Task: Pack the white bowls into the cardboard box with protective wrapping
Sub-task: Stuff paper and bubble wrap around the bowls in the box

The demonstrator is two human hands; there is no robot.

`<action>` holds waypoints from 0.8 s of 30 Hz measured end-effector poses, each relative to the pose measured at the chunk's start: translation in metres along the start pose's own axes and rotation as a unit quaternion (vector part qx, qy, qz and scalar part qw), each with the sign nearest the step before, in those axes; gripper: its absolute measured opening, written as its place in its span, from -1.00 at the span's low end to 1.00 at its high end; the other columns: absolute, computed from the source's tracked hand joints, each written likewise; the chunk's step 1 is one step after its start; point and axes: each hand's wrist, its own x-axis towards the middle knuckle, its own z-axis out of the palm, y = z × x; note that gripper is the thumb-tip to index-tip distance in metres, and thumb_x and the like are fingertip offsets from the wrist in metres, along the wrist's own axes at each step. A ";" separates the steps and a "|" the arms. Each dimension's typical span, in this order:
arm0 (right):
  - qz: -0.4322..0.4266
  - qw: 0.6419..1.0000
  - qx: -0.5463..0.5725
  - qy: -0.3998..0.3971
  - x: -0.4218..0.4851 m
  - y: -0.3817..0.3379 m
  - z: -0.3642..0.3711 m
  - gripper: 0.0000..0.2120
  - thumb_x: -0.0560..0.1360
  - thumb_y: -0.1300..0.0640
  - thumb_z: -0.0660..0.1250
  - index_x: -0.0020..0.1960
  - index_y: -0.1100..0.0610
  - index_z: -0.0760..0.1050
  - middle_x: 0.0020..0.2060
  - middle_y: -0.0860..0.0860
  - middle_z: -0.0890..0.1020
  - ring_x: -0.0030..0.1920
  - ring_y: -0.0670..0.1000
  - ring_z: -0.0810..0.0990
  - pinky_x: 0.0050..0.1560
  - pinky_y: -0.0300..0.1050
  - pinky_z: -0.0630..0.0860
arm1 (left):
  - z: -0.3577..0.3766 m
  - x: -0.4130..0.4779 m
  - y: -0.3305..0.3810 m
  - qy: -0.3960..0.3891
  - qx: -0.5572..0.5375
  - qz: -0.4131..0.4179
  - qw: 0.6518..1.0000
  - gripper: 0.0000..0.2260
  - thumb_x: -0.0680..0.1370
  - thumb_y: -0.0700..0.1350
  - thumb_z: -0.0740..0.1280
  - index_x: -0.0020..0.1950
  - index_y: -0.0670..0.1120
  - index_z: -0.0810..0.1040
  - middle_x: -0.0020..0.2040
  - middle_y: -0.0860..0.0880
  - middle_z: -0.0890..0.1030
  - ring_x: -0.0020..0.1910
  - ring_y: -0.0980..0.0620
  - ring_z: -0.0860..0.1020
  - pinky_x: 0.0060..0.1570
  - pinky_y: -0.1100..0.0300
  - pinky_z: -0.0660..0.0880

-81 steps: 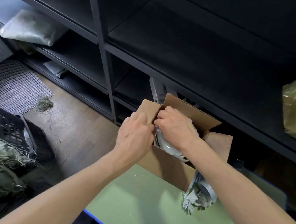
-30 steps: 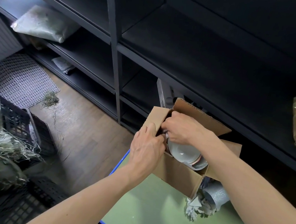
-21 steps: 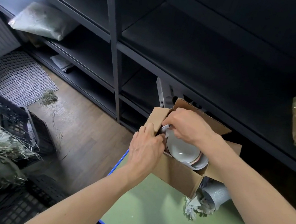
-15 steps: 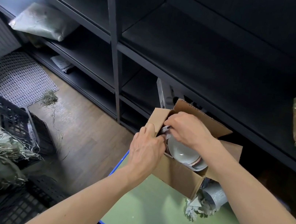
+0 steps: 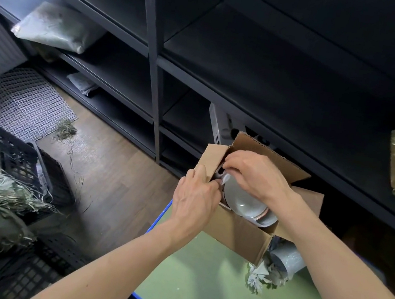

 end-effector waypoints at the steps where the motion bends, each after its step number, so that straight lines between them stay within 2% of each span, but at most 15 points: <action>1: -0.006 1.000 -0.009 -0.004 -0.001 -0.001 0.000 -0.79 0.60 0.11 0.28 0.13 0.03 0.66 0.13 -0.08 0.66 0.17 -0.01 0.60 0.10 0.01 0.58 | 0.000 0.000 0.000 0.008 0.003 0.006 1.000 -0.84 0.58 -0.02 0.31 -0.12 -0.02 0.64 -0.15 0.02 0.22 -0.21 -0.07 0.32 -0.24 0.10 0.22; 4: -0.003 0.999 -0.018 -0.043 -0.001 -0.007 0.006 -0.75 0.60 0.08 0.23 0.14 -0.07 0.66 0.19 -0.15 0.60 0.22 -0.02 0.55 0.07 0.10 0.59 | 0.001 0.001 -0.001 0.015 0.008 0.016 1.000 -0.92 0.53 -0.05 0.38 -0.08 0.02 0.67 -0.17 0.00 0.28 -0.23 -0.08 0.35 -0.26 0.10 0.22; 9: -0.029 0.996 -0.036 -0.076 0.004 -0.008 0.002 -0.71 0.58 0.13 0.22 0.20 -0.06 0.63 0.14 -0.14 0.61 0.19 0.00 0.55 0.08 -0.01 0.57 | 0.001 0.001 -0.001 0.018 0.017 0.018 1.000 -0.95 0.50 -0.07 0.41 -0.13 -0.01 0.66 -0.17 -0.03 0.35 -0.24 -0.08 0.36 -0.27 0.11 0.20; 14: 0.021 0.999 -0.012 -0.042 -0.002 0.004 -0.012 -0.71 0.63 0.12 0.18 0.24 0.01 0.61 0.22 -0.10 0.62 0.25 0.00 0.54 0.20 0.00 0.53 | -0.008 -0.010 -0.001 0.001 0.035 0.054 0.998 -0.81 0.55 -0.02 0.32 -0.23 -0.03 0.61 -0.15 -0.02 0.38 -0.22 -0.08 0.39 -0.27 0.12 0.25; 17: 0.026 0.999 0.002 -0.046 -0.003 0.002 -0.013 -0.72 0.65 0.04 0.17 0.22 -0.03 0.62 0.19 -0.13 0.64 0.20 -0.02 0.55 0.15 0.00 0.54 | -0.017 -0.022 -0.003 -0.017 0.047 0.084 0.995 -0.78 0.56 -0.01 0.31 -0.27 -0.01 0.55 -0.19 -0.01 0.38 -0.25 -0.08 0.40 -0.32 0.12 0.26; 20: 0.033 0.999 0.009 -0.042 -0.002 -0.007 -0.011 -0.71 0.64 -0.06 0.17 0.14 -0.09 0.65 0.11 -0.17 0.66 0.12 -0.03 0.55 0.04 0.05 0.58 | -0.023 -0.019 -0.003 -0.028 0.079 0.078 0.993 -0.74 0.57 0.00 0.28 -0.30 -0.01 0.54 -0.24 0.00 0.39 -0.27 -0.09 0.43 -0.32 0.12 0.24; 22: 0.041 0.998 0.000 -0.037 -0.003 -0.012 -0.009 -0.70 0.61 -0.16 0.19 0.11 -0.10 0.66 0.09 -0.16 0.65 0.11 -0.02 0.53 -0.02 0.08 0.59 | -0.030 -0.015 -0.001 -0.047 0.099 0.078 0.991 -0.70 0.62 0.02 0.20 -0.23 0.00 0.60 -0.20 -0.02 0.45 -0.19 -0.11 0.48 -0.28 0.11 0.25; 24: 0.056 0.997 -0.013 -0.042 -0.003 -0.016 -0.004 -0.66 0.57 -0.22 0.23 0.16 -0.07 0.63 0.13 -0.13 0.61 0.15 0.00 0.49 -0.03 0.09 0.59 | -0.036 -0.008 0.002 -0.086 0.119 0.062 0.987 -0.67 0.67 0.03 0.10 -0.05 0.00 0.64 -0.07 -0.03 0.51 -0.05 -0.10 0.48 -0.20 0.11 0.25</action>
